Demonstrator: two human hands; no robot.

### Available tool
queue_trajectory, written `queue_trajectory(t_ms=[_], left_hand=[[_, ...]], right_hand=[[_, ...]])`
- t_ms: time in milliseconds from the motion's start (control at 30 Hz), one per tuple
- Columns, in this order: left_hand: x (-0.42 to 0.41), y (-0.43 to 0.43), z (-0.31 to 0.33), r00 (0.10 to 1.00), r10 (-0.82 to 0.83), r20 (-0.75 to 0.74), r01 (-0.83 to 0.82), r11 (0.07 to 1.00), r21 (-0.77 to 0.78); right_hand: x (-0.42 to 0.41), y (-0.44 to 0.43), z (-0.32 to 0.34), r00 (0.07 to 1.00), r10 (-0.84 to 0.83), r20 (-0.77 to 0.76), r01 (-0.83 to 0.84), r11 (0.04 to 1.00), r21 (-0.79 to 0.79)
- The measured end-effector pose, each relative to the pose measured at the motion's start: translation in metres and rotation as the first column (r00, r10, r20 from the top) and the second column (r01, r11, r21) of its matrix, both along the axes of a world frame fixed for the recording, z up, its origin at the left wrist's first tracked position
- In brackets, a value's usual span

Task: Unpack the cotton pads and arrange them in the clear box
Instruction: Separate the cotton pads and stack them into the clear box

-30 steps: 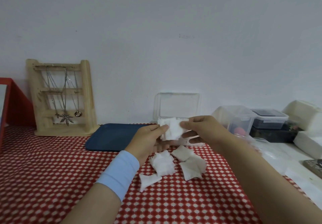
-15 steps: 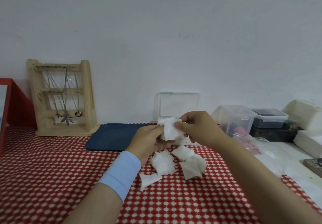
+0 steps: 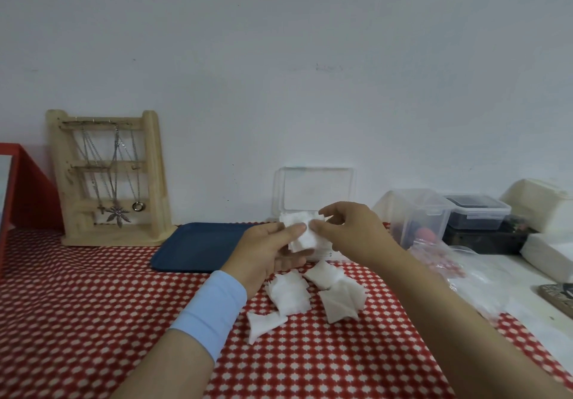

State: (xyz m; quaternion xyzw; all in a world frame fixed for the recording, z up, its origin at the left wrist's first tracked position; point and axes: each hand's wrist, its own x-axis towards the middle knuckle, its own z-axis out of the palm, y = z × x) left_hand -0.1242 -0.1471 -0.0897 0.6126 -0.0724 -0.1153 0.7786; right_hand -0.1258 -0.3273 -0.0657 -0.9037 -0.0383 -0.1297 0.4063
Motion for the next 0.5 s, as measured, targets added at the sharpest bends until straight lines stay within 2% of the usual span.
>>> queue_trajectory(t_ms=[133,367,433,500], left_hand=[[0.0012,0.0005,-0.0029,1.000,0.027,0.012,-0.027,1.000,0.012],[0.0021,0.0000,0.0002,0.997,0.032,-0.065,-0.038,0.994,-0.099],[0.0031,0.0017,-0.0007,0.996,0.061,-0.070,-0.068,0.992,-0.103],[0.0048,0.0046,-0.0021,0.990,0.106,-0.091,-0.116,0.985,-0.124]], right_hand=[[-0.0012,-0.0004,0.0034,0.983,0.074,-0.170,-0.025,0.962,0.274],[-0.0007,-0.0007,0.0014,0.989,0.074,-0.130,0.002,0.865,0.502],[0.0021,-0.0018,0.0003,0.988,0.111,-0.109,-0.019,0.782,0.623],[0.0058,-0.0063,0.0017,0.990,0.129,-0.064,-0.035,0.647,0.762]])
